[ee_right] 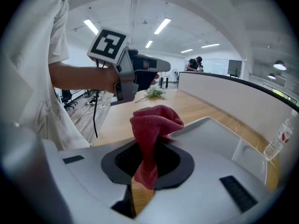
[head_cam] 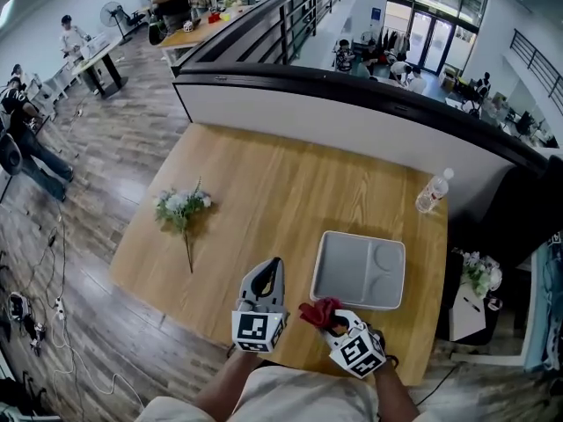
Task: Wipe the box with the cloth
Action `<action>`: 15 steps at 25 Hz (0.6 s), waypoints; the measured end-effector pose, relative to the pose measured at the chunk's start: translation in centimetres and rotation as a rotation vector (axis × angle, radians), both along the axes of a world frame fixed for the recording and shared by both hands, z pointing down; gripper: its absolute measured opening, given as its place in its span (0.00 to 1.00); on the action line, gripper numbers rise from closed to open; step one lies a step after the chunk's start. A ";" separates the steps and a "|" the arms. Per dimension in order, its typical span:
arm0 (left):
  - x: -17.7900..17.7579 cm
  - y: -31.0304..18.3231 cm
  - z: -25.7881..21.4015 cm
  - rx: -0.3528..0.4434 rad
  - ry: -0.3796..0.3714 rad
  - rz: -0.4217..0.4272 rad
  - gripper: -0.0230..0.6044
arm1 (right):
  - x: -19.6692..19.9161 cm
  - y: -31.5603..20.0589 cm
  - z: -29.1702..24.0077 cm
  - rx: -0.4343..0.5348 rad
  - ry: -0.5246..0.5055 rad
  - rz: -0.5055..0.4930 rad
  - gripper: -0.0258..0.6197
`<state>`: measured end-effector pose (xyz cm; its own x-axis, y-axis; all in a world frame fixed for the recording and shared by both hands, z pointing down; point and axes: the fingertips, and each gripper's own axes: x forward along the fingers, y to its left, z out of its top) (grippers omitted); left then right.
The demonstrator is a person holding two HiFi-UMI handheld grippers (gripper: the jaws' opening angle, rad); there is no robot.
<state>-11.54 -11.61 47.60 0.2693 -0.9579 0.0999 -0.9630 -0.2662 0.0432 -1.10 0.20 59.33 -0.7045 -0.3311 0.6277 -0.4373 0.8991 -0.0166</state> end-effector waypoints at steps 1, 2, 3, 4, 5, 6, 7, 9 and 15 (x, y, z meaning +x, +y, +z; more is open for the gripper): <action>0.3 -0.1 0.1 -0.002 0.001 0.007 0.06 | 0.5 -0.2 -0.5 -0.002 -0.026 0.028 0.16; 0.6 -0.2 0.2 -0.004 0.001 0.014 0.06 | 0.9 -0.3 -0.9 -0.004 -0.051 0.055 0.16; 0.7 -0.3 0.2 -0.007 0.002 0.018 0.06 | 1.3 -0.4 -1.3 -0.007 -0.076 0.081 0.16; 0.9 -0.4 0.2 -0.009 0.003 0.023 0.06 | 1.6 -0.6 -1.7 -0.009 -0.099 0.105 0.16; 1.1 -0.6 0.3 -0.010 0.005 0.028 0.06 | 2.1 -0.8 -2.1 -0.009 -0.119 0.130 0.16; 1.5 -0.8 0.4 -0.011 0.007 0.036 0.06 | 2.6 -1.0 -2.5 -0.005 -0.134 0.155 0.16; 1.9 -1.0 0.4 -0.010 0.009 0.047 0.06 | 3.2 -1.2 -2.8 0.001 -0.147 0.180 0.16; 2.8 -1.3 0.6 -0.010 0.007 0.070 0.06 | 4.5 -1.6 -3.6 0.013 -0.174 0.232 0.16; 4.9 -2.1 0.3 -0.005 -0.003 0.129 0.06 | 9.0 -3.0 -5.1 0.054 -0.227 0.374 0.16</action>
<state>-6.68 -13.66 47.92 0.3894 -0.9150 0.1055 -0.9211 -0.3872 0.0416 7.93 -2.80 54.27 -0.6480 -0.6179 0.4453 -0.7237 0.6818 -0.1071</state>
